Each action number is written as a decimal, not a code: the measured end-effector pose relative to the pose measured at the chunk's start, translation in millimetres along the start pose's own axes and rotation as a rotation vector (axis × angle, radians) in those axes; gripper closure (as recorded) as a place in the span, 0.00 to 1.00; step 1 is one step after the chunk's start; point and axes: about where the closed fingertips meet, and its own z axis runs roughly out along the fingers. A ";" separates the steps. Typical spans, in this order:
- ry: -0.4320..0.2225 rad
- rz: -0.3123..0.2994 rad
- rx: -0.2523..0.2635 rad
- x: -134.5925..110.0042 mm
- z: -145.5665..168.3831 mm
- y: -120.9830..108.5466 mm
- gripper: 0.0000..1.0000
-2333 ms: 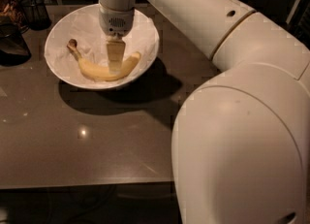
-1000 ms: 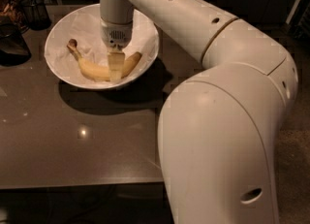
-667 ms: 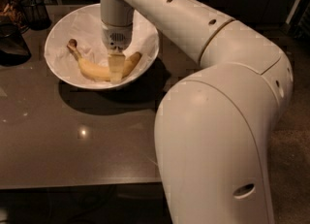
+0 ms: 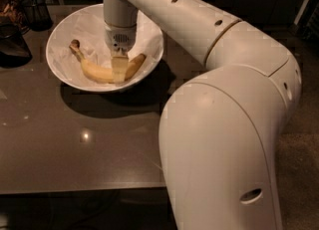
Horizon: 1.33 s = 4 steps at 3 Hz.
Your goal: Pick banana from white bowl
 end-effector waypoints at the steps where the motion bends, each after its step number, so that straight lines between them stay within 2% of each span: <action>1: 0.000 0.000 0.000 0.0 0.0 0.0 1.00; 2: -0.014 -0.006 0.054 -3.1 -21.8 12.3 1.00; 3: -0.002 -0.024 0.110 -11.2 -58.4 40.1 1.00; 4: -0.003 -0.063 0.146 -22.2 -91.6 67.8 1.00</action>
Offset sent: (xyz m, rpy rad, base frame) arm -0.0449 -0.0186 0.0669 0.0343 -0.1153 -0.0042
